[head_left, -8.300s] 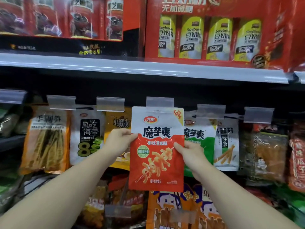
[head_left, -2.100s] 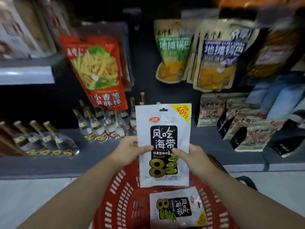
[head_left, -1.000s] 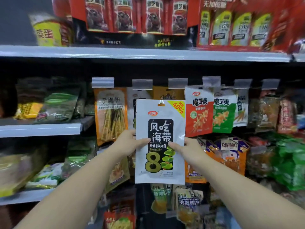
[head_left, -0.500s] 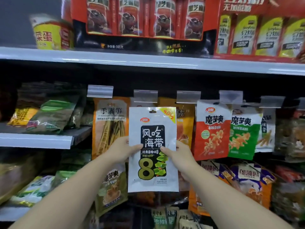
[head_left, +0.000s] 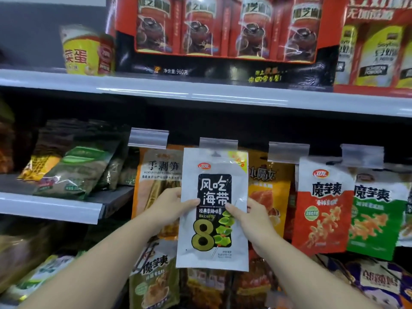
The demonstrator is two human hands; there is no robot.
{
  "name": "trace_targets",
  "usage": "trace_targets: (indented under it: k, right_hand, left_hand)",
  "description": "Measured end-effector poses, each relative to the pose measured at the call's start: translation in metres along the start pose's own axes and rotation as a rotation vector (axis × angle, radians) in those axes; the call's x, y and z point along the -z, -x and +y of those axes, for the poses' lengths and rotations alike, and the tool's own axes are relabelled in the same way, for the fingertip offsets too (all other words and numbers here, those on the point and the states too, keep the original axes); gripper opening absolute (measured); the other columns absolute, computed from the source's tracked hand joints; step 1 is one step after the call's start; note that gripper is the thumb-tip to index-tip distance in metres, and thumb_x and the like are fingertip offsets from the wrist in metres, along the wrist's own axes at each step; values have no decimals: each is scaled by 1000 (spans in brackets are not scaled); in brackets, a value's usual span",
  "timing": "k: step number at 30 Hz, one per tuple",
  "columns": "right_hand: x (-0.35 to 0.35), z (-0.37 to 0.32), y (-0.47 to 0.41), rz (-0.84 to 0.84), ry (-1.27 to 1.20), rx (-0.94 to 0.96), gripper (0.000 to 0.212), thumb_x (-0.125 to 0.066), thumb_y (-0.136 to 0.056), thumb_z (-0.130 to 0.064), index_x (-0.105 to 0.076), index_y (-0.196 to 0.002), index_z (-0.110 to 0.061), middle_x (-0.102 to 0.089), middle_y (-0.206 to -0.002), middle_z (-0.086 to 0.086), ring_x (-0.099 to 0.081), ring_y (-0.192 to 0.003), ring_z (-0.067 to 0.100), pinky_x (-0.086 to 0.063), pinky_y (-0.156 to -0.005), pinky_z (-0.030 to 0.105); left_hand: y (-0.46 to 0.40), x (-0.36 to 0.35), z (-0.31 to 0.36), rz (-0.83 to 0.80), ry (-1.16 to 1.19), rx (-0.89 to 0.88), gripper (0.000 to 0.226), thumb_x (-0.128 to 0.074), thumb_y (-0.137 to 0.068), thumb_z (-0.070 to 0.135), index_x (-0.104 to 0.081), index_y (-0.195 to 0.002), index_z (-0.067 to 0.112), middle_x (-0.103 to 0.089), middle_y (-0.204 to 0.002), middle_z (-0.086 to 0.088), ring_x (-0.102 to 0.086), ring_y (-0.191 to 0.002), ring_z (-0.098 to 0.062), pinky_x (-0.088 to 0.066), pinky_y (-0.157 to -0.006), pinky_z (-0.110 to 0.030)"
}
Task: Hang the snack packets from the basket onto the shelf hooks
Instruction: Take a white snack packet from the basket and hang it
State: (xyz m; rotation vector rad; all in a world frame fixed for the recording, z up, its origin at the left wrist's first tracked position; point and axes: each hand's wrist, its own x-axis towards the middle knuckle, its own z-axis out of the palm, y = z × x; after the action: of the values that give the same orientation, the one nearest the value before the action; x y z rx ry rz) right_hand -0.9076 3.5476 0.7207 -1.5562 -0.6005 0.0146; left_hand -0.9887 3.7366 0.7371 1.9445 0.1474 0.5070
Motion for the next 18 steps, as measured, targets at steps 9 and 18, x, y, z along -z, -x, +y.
trace_targets:
  k: [9, 18]
  right_hand:
    - [-16, 12, -27, 49, 5, -50, 16, -65, -88, -19, -67, -104, -24, -73, -102, -5, -69, -94, 17, -55, -86, 42]
    - [-23, 33, -74, 88, 25, -46, 11, -67, -88, -18, -61, -97, -21, -65, -86, -15, -59, -79, -1, -44, -64, 18]
  left_hand:
    - [-34, 5, -15, -12, -36, -47, 18, -64, -90, 23, -67, -107, 19, -73, -101, 7, -71, -89, -8, -57, -76, -26]
    - [-85, -3, -41, 75, -89, -41, 17, -66, -88, 28, -68, -99, 14, -75, -92, 2, -72, -82, -14, -58, -73, -28]
